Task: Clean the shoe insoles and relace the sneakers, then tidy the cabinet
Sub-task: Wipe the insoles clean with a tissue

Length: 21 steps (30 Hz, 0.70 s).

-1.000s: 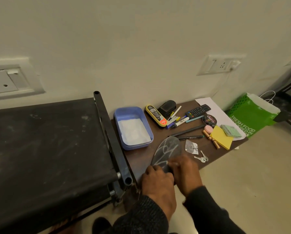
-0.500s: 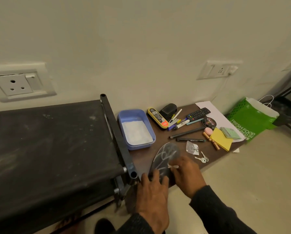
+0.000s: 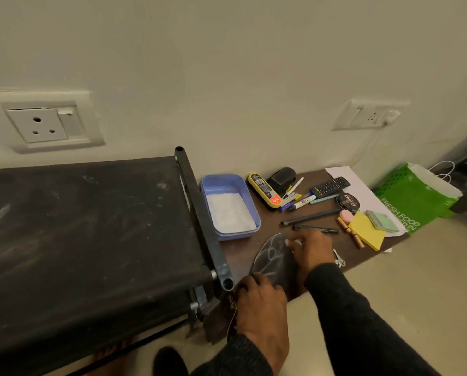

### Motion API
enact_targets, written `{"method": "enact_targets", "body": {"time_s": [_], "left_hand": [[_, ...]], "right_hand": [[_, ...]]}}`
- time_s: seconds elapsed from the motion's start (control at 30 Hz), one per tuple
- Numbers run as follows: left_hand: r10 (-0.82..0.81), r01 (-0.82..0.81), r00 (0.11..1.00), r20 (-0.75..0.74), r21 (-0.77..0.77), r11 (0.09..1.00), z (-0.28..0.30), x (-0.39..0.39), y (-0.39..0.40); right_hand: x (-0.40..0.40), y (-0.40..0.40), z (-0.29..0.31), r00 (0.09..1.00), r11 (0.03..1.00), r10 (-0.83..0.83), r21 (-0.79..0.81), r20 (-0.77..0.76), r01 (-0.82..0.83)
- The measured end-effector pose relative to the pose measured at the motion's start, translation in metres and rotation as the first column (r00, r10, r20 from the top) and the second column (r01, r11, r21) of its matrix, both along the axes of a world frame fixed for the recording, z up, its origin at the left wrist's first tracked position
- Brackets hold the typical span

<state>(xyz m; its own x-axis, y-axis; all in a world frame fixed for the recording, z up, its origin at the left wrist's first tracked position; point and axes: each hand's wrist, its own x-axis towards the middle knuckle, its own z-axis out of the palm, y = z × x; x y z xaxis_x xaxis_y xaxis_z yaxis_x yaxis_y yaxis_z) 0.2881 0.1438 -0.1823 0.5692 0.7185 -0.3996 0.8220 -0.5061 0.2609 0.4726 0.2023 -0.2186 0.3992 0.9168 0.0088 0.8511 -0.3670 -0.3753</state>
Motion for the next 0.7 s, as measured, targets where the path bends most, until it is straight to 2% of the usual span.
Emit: {"method": "enact_targets", "body": {"time_s": [0.07, 0.2, 0.27, 0.37, 0.43, 0.57, 0.63, 0.7], "left_hand": [[0.002, -0.002, 1.000, -0.010, -0.009, 1.000, 0.001, 0.000, 0.001], [0.013, -0.013, 0.999, -0.038, -0.002, 1.000, 0.002, 0.000, 0.001], [0.010, -0.010, 0.999, -0.037, 0.016, 1.000, 0.001, -0.001, 0.000], [0.000, 0.000, 1.000, -0.026, -0.008, 1.000, 0.001, -0.004, 0.001], [-0.011, 0.010, 1.000, -0.015, -0.039, 0.999, 0.003, -0.005, 0.005], [0.007, -0.007, 1.000, 0.005, -0.018, 1.000, 0.003, 0.000, 0.007], [0.010, -0.010, 1.000, 0.000, -0.010, 1.000, 0.003, 0.002, 0.007], [0.003, -0.003, 1.000, -0.007, -0.022, 1.000, 0.004, 0.000, 0.009]], "right_hand": [[-0.010, -0.014, -0.005, 0.998, 0.999, 0.042, -0.003, 0.056, -0.042], [-0.036, -0.063, -0.010, 0.957, 0.956, 0.291, -0.039, 0.019, -0.290], [-0.022, -0.045, -0.008, 0.968, 0.968, 0.251, 0.022, 0.029, -0.252], [-0.007, -0.010, -0.009, 0.997, 0.995, 0.077, 0.066, 0.006, -0.077], [-0.016, -0.015, -0.015, 0.998, 0.994, 0.040, 0.096, 0.043, -0.044], [-0.050, -0.071, -0.020, 0.974, 0.970, 0.225, 0.093, -0.003, -0.224], [-0.040, -0.066, -0.023, 0.949, 0.944, 0.315, 0.088, 0.027, -0.317], [-0.025, -0.037, -0.022, 0.956, 0.947, 0.294, 0.132, 0.008, -0.292]]}}
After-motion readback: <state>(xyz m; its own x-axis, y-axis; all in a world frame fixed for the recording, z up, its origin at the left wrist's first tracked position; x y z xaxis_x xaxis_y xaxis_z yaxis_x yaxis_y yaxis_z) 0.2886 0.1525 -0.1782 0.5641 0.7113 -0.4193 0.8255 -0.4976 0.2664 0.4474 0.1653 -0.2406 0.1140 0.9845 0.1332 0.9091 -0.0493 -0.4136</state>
